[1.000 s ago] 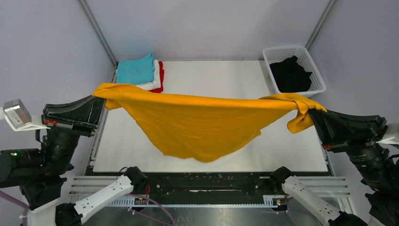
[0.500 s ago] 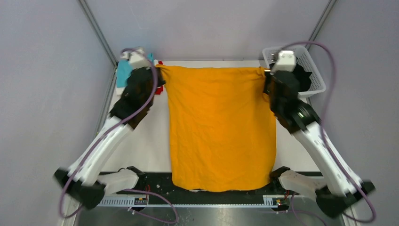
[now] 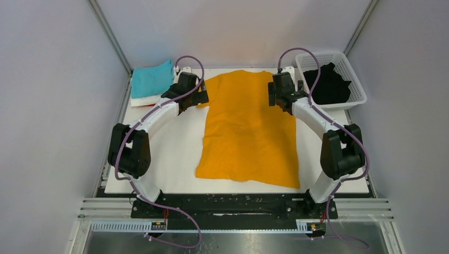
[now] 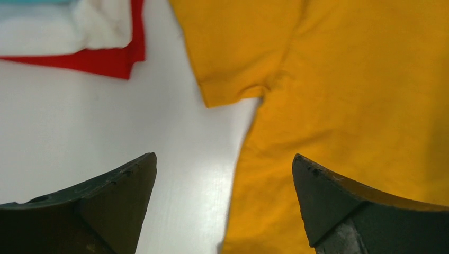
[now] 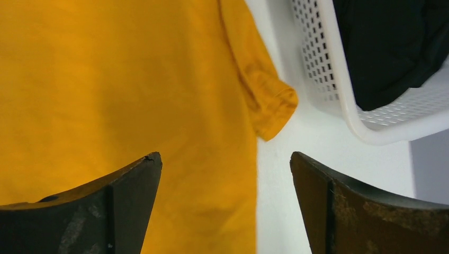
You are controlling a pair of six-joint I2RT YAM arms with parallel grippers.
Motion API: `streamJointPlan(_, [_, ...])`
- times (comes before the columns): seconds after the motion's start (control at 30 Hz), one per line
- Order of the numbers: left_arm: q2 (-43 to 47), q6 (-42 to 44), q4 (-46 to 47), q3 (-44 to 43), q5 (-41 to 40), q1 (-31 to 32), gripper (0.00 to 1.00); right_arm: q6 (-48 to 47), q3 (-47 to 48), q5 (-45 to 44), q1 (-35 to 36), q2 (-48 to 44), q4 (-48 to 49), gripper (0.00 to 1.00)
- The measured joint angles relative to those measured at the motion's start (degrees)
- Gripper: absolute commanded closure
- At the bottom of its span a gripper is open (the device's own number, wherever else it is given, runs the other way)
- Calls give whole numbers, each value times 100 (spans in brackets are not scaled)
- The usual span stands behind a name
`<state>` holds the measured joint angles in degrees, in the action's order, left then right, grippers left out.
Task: Fold and stack the t-shirts
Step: Flatten out the tshirt
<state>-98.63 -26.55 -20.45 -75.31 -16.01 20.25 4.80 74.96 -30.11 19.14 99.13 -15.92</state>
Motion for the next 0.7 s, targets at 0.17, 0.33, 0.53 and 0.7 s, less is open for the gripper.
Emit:
streamJointPlan(0.17, [-42, -114, 306, -286, 822, 7, 1, 649, -739, 686, 0, -990, 131, 1])
streamJointPlan(0.33, [-581, -476, 634, -461, 1803, 33, 1, 1600, -2184, 1725, -2, -2221, 190, 0])
streamJointPlan(0.53, [-1209, -841, 796, -192, 2430, 350, 1, 2332, -3154, 2546, 4, -2350, 114, 1])
streamJointPlan(0.7, [-1110, -1163, 1318, 715, 2573, 789, 1, 2664, -3014, 2575, 2, -1709, -17, 1])
